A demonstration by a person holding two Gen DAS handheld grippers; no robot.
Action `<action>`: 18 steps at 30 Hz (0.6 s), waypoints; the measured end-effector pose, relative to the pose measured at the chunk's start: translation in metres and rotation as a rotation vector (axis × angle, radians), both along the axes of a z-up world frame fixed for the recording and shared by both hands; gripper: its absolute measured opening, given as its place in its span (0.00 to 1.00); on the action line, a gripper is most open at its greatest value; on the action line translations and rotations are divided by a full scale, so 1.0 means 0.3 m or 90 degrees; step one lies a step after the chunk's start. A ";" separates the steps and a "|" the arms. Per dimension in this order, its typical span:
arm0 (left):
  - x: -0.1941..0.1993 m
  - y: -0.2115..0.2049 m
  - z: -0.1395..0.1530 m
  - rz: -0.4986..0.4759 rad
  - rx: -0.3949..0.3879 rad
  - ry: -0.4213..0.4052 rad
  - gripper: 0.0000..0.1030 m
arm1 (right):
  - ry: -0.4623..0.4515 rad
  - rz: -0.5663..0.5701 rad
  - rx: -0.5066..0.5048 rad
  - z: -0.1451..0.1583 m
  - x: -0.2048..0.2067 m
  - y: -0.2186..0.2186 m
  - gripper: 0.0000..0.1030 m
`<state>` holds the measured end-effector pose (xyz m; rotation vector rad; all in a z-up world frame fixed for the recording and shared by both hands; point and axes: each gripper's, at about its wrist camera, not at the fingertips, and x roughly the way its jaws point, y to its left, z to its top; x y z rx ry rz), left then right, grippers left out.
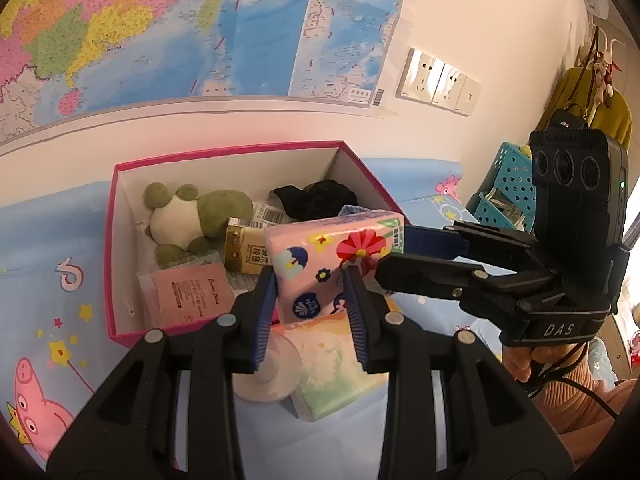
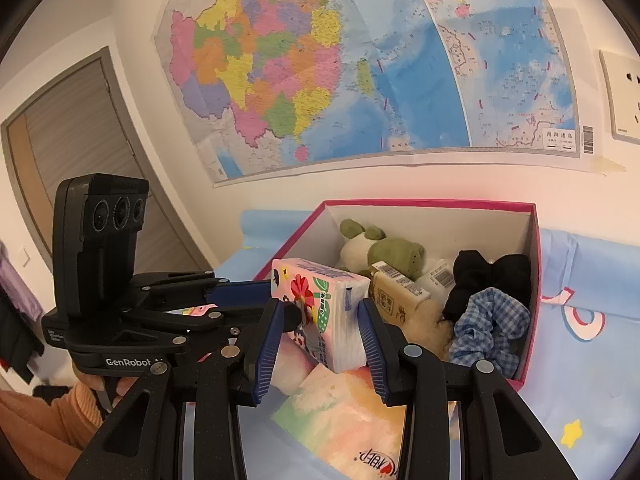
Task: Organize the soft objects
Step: 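Lower the floral packet into the pink box with the right tool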
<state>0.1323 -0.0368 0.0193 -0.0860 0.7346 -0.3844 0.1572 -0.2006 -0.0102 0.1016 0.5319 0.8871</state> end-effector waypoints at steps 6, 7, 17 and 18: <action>0.020 0.006 -0.002 0.004 -0.001 0.002 0.35 | 0.003 -0.001 -0.001 -0.004 0.018 0.008 0.38; 0.022 0.007 -0.003 0.004 -0.001 0.002 0.35 | 0.003 -0.001 -0.001 -0.004 0.020 0.010 0.38; 0.049 0.013 -0.007 0.011 -0.006 0.010 0.35 | 0.008 -0.005 -0.002 -0.010 0.041 0.018 0.38; 0.051 0.013 -0.008 0.011 -0.006 0.011 0.35 | 0.009 -0.006 -0.001 -0.011 0.043 0.018 0.38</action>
